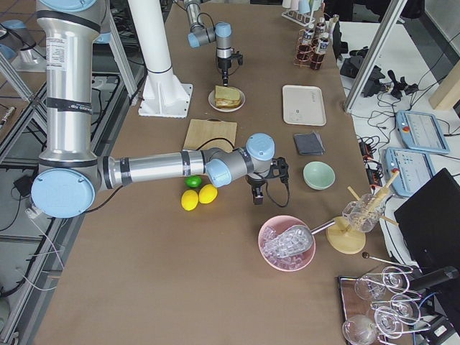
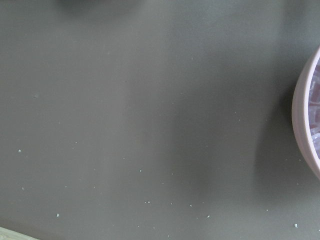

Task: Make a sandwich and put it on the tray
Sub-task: 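Grasp the rim of the white plate with the left gripper, then carry the plate with the left gripper onto the white tray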

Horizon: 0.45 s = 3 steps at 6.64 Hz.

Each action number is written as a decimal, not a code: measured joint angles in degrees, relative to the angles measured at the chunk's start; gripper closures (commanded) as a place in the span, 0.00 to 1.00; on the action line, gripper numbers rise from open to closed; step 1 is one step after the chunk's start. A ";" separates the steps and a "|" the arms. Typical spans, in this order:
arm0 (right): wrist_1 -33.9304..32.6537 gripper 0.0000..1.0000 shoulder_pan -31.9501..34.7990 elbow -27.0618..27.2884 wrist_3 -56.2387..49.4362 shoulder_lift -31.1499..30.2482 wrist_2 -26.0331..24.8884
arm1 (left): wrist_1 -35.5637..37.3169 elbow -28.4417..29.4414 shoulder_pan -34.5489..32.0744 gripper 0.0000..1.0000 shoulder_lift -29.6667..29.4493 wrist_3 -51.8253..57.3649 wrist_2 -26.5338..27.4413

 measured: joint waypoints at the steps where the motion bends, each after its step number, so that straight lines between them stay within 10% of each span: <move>1: 0.04 0.01 0.01 0.15 0.00 -0.03 0.07 | -0.02 -0.05 0.04 1.00 -0.06 -0.15 0.00; 3: 0.02 0.01 0.03 0.55 0.00 0.00 0.69 | -0.01 -0.57 -1.37 1.00 -0.64 -0.81 -0.19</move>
